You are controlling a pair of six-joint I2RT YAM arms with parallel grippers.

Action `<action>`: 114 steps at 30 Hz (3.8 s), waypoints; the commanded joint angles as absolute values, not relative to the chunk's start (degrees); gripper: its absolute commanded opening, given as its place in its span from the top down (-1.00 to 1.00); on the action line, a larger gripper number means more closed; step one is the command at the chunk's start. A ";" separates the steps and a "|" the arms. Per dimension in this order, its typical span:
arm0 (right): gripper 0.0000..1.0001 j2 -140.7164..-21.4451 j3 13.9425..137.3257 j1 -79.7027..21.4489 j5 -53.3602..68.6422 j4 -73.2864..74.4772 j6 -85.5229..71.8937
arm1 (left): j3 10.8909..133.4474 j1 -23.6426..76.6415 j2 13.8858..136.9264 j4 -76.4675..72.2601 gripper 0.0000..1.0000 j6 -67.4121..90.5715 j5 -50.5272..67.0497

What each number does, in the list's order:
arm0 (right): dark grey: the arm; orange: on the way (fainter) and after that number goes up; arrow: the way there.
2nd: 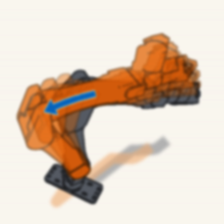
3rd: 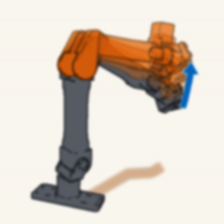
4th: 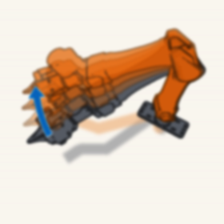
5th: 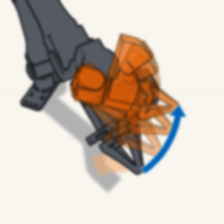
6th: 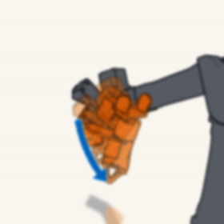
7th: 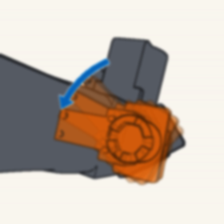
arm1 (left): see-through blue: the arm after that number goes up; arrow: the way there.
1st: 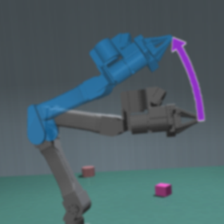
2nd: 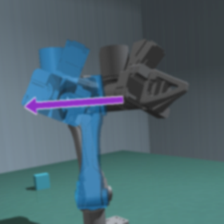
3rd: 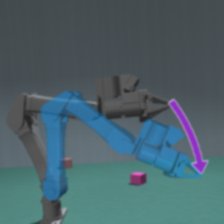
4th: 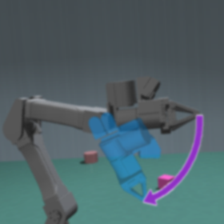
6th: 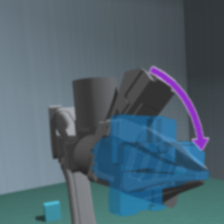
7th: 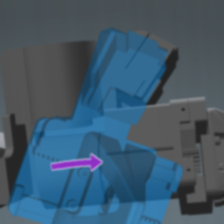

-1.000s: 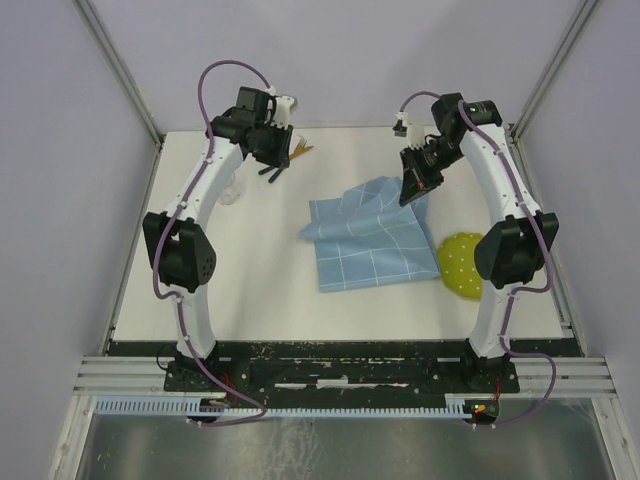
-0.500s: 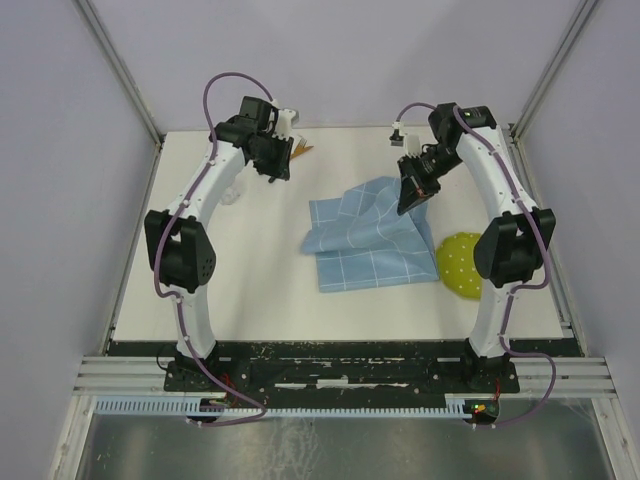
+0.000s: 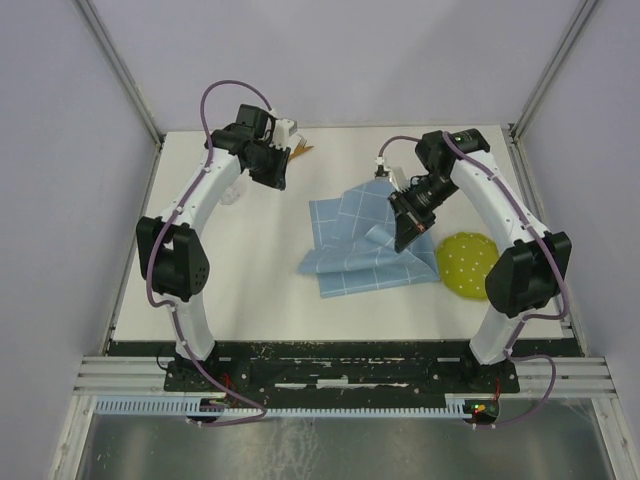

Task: Set the dinner table for one person
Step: Flatten out the napkin at the center of the board.

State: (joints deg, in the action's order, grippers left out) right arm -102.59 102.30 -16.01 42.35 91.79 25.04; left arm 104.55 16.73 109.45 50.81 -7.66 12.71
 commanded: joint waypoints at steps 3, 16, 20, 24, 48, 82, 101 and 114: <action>0.96 -95.70 96.25 -21.37 41.79 100.88 27.92 | 106.73 16.44 108.60 49.21 0.42 -9.47 14.37; 0.96 -92.36 94.15 -26.74 41.89 99.95 27.00 | 108.95 16.48 109.75 49.63 0.44 -9.86 14.11; 0.96 -92.47 96.98 -26.66 36.63 95.16 24.10 | 108.88 16.46 109.77 49.59 0.45 -9.64 13.90; 0.96 -95.28 103.88 -26.36 30.87 89.83 20.64 | 109.43 16.44 109.86 49.65 0.45 -9.58 13.68; 0.96 -108.75 110.04 -6.16 18.68 63.86 3.73 | 109.80 16.52 110.20 50.30 0.46 -8.99 13.62; 0.61 -133.07 131.27 -9.58 14.33 72.88 5.55 | 110.92 16.69 112.59 50.98 0.43 -10.52 11.79; -0.24 -113.91 114.99 -7.87 16.16 73.78 7.65 | 109.33 16.70 109.16 49.07 0.13 -13.39 7.56; -0.22 -117.77 106.45 -8.04 22.92 75.21 7.81 | 106.53 16.70 107.77 48.98 0.14 -13.69 8.09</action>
State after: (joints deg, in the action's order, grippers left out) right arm -117.62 105.34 -7.92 19.75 74.61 7.22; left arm 107.37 16.73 112.16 50.63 -10.66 7.99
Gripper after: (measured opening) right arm 0.615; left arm 0.430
